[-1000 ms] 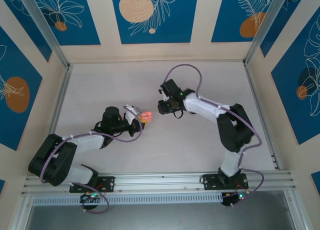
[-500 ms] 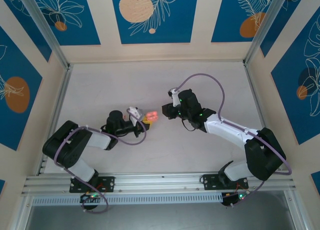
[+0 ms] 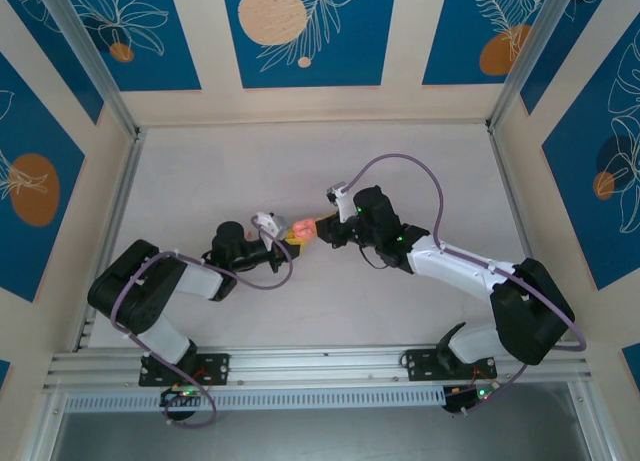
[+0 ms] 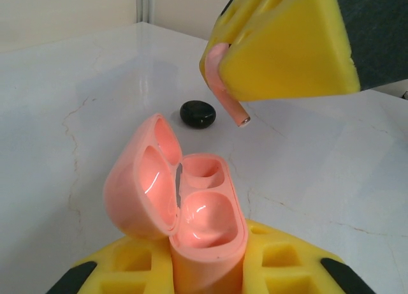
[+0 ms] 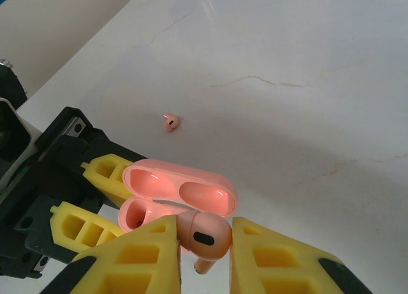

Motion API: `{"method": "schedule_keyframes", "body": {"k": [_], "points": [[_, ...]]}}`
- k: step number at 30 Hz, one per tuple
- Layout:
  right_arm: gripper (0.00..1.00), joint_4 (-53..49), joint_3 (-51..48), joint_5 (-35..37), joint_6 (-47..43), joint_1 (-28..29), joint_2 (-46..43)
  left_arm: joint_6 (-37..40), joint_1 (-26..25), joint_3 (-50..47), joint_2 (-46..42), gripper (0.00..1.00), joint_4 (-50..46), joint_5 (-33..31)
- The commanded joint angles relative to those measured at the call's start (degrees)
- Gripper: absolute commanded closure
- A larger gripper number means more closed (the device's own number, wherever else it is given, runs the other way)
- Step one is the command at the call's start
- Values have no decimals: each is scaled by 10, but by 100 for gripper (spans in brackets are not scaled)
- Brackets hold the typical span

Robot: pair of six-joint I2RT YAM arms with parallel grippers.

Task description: Insert wireless bluetooth earbuds into charging case

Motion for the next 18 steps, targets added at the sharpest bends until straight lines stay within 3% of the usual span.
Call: {"method": "schedule_keyframes", "body": {"k": [1, 18], "points": [[78, 17, 0, -1, -15, 3, -2, -10, -5, -5, -10, 80, 33, 22], [78, 34, 5, -24, -20, 5, 18, -20, -5, -6, -34, 80, 32, 26]]}}
